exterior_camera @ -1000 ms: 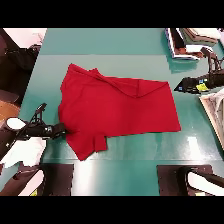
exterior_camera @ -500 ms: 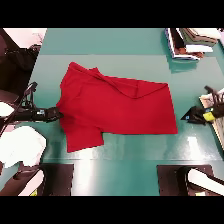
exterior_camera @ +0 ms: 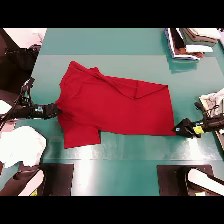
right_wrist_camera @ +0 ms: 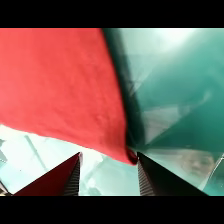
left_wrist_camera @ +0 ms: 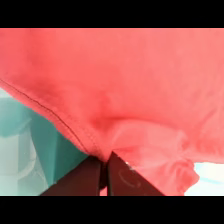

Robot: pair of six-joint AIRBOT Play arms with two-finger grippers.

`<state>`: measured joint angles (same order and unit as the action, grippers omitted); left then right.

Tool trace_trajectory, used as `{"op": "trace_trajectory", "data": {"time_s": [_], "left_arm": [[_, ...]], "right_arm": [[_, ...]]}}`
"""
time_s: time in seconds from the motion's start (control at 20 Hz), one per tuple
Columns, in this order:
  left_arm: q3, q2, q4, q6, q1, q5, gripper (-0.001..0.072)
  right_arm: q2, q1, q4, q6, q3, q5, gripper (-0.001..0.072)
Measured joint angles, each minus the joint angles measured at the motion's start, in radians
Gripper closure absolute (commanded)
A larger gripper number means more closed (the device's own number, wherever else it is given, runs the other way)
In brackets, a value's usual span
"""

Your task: Fold the shirts.

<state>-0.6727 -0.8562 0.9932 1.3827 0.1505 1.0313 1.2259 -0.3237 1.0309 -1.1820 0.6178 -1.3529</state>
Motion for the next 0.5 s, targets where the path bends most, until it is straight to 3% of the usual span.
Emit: {"op": "trace_trajectory", "data": {"time_s": [0.05, 0.1, 0.15, 0.35, 0.5], "left_arm": [[0.0, 0.0, 0.0, 0.0, 0.0, 0.0, 0.0677], [0.0, 0.0, 0.0, 0.0, 0.0, 0.0, 0.0676], [0.0, 0.0, 0.0, 0.0, 0.0, 0.0, 0.0677], [-0.04, 0.003, 0.014, 0.0, 0.0, 0.012, 0.0677], [-0.22, 0.005, 0.027, 0.004, 0.0, 0.054, 0.0677]], "right_arm": [[0.0, 0.02, 0.003, 0.001, -0.008, 0.015, 0.0511], [0.0, 0.041, 0.003, 0.003, -0.013, 0.027, 0.0664], [0.001, 0.062, 0.007, 0.004, -0.018, 0.043, 0.0696], [-0.031, 0.119, 0.027, 0.003, 0.008, 0.07, 0.0697], [-0.132, 0.133, 0.016, -0.041, 0.146, 0.039, 0.0697]]}}
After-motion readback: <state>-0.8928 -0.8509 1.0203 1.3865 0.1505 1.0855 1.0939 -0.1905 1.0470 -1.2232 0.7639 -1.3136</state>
